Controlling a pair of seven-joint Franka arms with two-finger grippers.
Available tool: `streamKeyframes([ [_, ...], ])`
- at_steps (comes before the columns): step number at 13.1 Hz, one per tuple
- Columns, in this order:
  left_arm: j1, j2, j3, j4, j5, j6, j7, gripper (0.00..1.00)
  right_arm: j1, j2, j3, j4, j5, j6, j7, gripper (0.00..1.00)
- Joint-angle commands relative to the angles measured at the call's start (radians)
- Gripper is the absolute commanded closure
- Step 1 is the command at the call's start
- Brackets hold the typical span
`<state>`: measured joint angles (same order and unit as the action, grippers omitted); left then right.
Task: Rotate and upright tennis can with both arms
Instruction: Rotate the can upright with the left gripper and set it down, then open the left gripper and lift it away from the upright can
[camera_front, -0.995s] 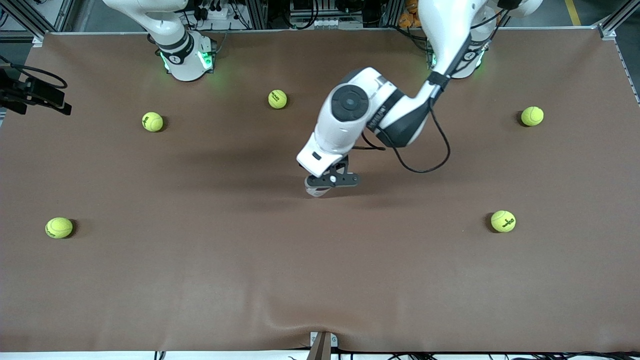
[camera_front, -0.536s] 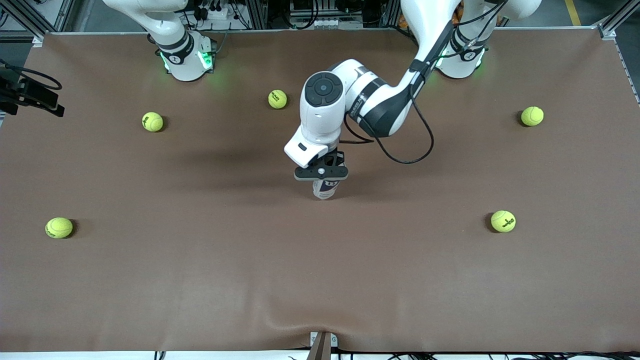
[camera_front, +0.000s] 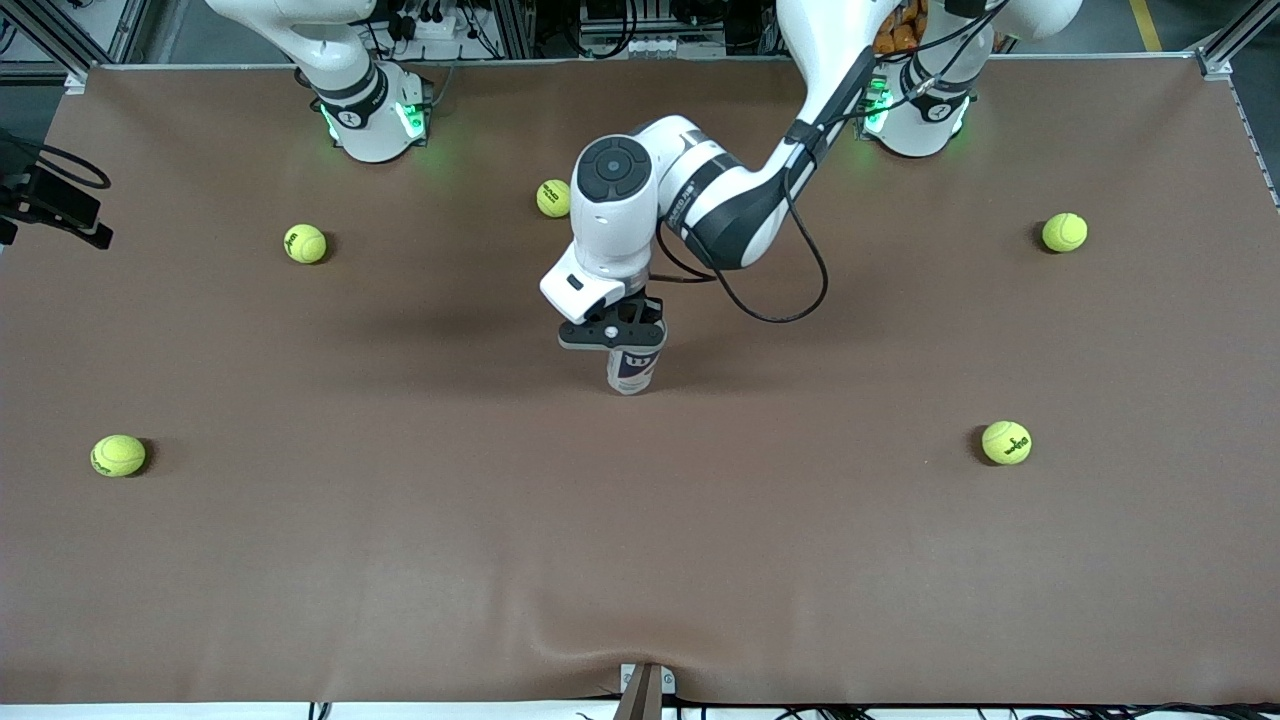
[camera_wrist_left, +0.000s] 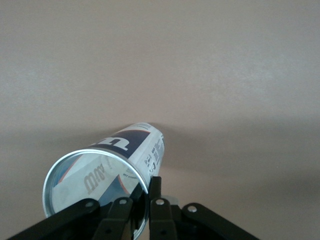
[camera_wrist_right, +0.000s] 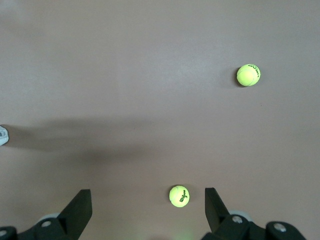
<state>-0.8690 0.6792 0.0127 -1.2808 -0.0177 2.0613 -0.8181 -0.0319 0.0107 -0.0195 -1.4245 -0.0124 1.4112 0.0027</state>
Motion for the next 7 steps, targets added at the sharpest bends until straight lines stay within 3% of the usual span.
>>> streamKeyframes([
  [1, -0.024, 0.022, 0.01, 0.029, 0.019, 0.014, -0.013, 0.0, -0.006, 0.005, 0.018, 0.007, -0.011, 0.0, 0.013, 0.0],
  [4, -0.024, -0.004, 0.012, 0.029, 0.021, -0.001, -0.019, 0.0, -0.006, 0.009, 0.019, 0.007, -0.009, 0.0, 0.013, 0.0],
  [7, -0.015, -0.111, 0.022, 0.029, 0.024, -0.065, -0.018, 0.0, -0.008, 0.009, 0.019, 0.009, -0.009, 0.0, 0.013, 0.0],
])
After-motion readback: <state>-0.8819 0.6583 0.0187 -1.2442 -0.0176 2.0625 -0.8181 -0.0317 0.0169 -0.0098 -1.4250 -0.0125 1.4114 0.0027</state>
